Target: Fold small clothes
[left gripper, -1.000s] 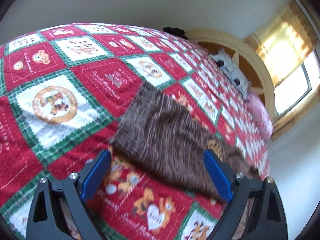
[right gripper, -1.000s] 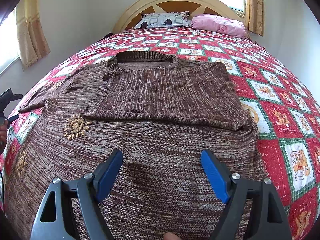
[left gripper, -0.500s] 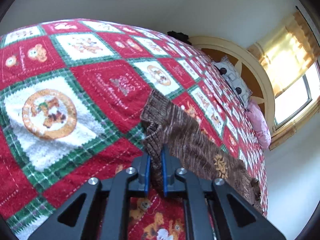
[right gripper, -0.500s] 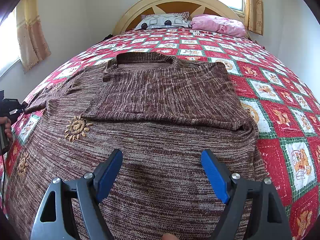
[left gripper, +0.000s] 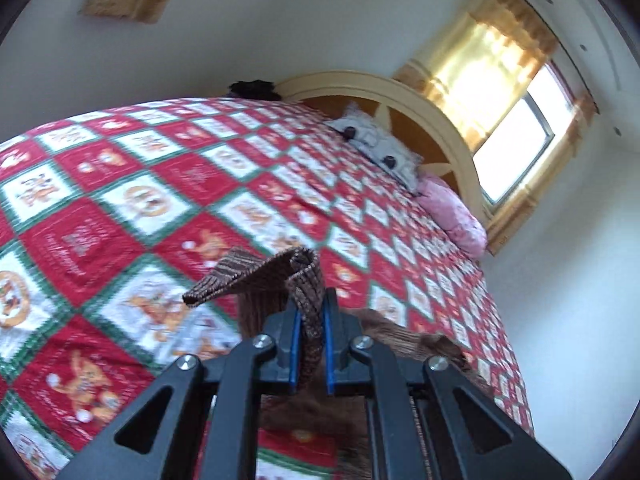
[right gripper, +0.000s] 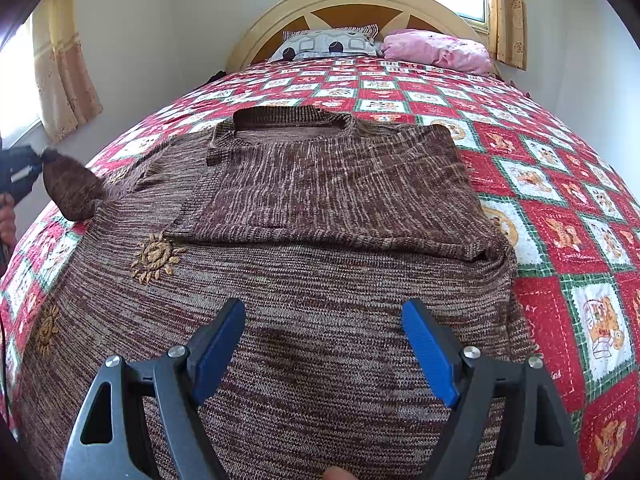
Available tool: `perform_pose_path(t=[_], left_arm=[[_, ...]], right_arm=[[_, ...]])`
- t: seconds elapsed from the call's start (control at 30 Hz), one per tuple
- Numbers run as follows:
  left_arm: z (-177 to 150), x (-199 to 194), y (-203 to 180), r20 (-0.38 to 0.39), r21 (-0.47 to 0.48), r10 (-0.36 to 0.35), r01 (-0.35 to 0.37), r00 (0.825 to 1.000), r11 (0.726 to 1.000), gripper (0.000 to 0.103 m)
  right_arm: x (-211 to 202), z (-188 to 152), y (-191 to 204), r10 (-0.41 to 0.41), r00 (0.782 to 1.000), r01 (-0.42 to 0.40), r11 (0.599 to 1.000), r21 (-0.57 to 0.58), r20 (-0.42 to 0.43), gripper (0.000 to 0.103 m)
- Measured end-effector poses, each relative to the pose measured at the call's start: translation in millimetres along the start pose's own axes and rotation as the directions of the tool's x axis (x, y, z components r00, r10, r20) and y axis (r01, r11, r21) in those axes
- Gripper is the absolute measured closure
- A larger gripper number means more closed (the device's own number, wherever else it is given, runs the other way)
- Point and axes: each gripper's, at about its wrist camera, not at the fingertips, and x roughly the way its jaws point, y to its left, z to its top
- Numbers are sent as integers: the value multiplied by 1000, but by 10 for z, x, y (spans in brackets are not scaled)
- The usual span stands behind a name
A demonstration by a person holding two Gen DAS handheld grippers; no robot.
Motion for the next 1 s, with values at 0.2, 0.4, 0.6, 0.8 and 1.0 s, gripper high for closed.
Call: perform_pose_path(t=[0.2, 0.4, 0.6, 0.8, 1.0], left_arm=[[-98, 95, -648, -30, 92, -108, 110, 994, 990, 93], [-382, 230, -1242, -94, 168, -191, 204, 977, 964, 93], [-831, 503, -1591, -180, 209, -212, 248, 961, 946, 94], [-1363, 816, -1802, -266, 353, -62, 157, 962, 922, 90], [-1521, 638, -1731, -281, 461, -9, 143, 960, 876, 47]], right_arm=[[1, 1, -7, 8, 1000, -8, 1000, 9, 5, 22], [-1, -4, -30, 20, 1000, -21, 1000, 20, 11, 22], [-11, -6, -47, 33, 999, -34, 999, 33, 18, 22], [-17, -10, -68, 44, 999, -45, 998, 43, 22, 22], [-15, -9, -70, 46, 999, -47, 998, 44, 23, 22]])
